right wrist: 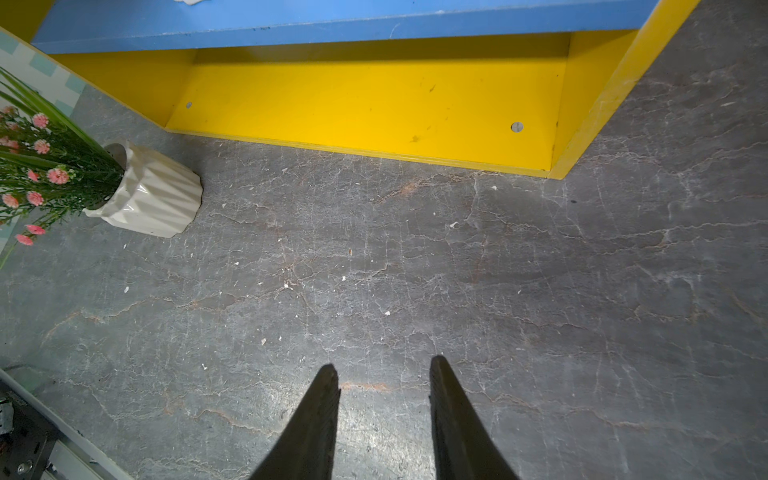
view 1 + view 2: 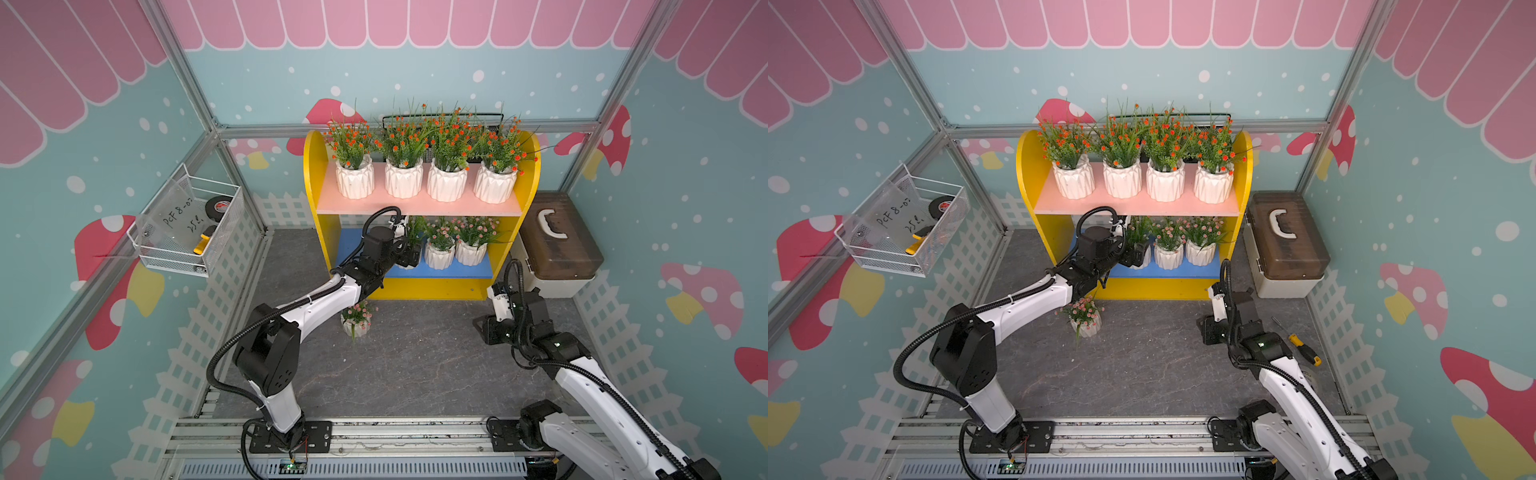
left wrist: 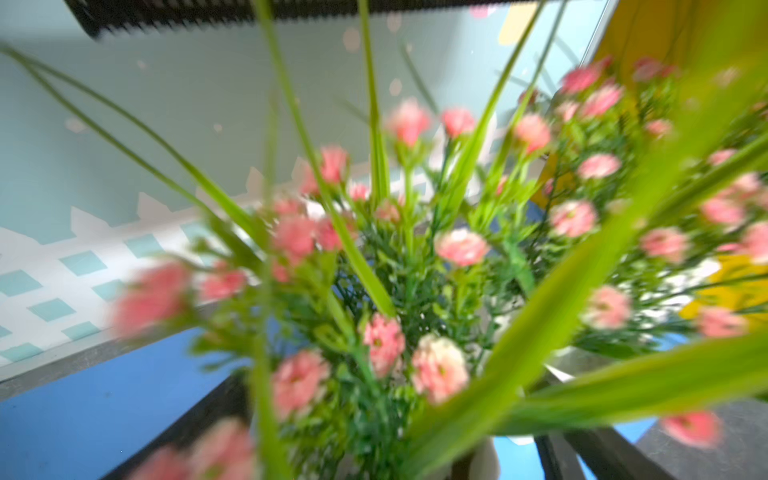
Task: Place the baby's breath potted plants on the rack by color
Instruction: Place the baby's breath potted plant on the rack.
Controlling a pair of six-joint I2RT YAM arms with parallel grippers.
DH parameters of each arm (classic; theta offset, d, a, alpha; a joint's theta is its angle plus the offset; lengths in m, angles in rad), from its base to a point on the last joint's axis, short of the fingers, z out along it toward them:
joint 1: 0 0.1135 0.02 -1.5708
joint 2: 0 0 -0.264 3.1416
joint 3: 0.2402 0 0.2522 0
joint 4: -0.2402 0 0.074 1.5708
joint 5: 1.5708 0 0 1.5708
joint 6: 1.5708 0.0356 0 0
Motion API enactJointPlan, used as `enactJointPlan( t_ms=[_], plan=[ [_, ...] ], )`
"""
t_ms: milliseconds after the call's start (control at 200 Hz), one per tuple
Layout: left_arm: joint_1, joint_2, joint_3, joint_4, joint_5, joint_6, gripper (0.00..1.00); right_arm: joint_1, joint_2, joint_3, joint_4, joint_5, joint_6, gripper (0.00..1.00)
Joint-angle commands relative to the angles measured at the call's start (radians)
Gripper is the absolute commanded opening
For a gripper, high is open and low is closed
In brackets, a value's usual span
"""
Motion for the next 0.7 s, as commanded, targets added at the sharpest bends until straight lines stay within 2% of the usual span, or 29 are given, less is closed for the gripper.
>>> enactJointPlan(
  t_ms=[0, 225, 430, 555, 695],
  plan=[
    [0.004, -0.045, -0.034, 0.011, 0.013, 0.004, 0.99, -0.004, -0.002, -0.009, 0.014, -0.018, -0.002, 0.36],
    [0.000, -0.092, -0.072, 0.002, 0.030, 0.017, 0.99, -0.004, 0.016, -0.010, 0.035, -0.045, 0.007, 0.36],
    [-0.021, -0.166, -0.128, -0.023, 0.107, 0.025, 0.99, -0.003, 0.061, -0.004, 0.069, -0.096, 0.020, 0.36],
    [-0.059, -0.222, -0.148, -0.086, 0.078, 0.037, 0.99, 0.002, 0.108, -0.001, 0.116, -0.142, 0.036, 0.35],
    [-0.112, -0.298, -0.198, -0.131, -0.011, 0.049, 0.99, 0.042, 0.172, 0.016, 0.162, -0.144, 0.051, 0.35]
  ],
)
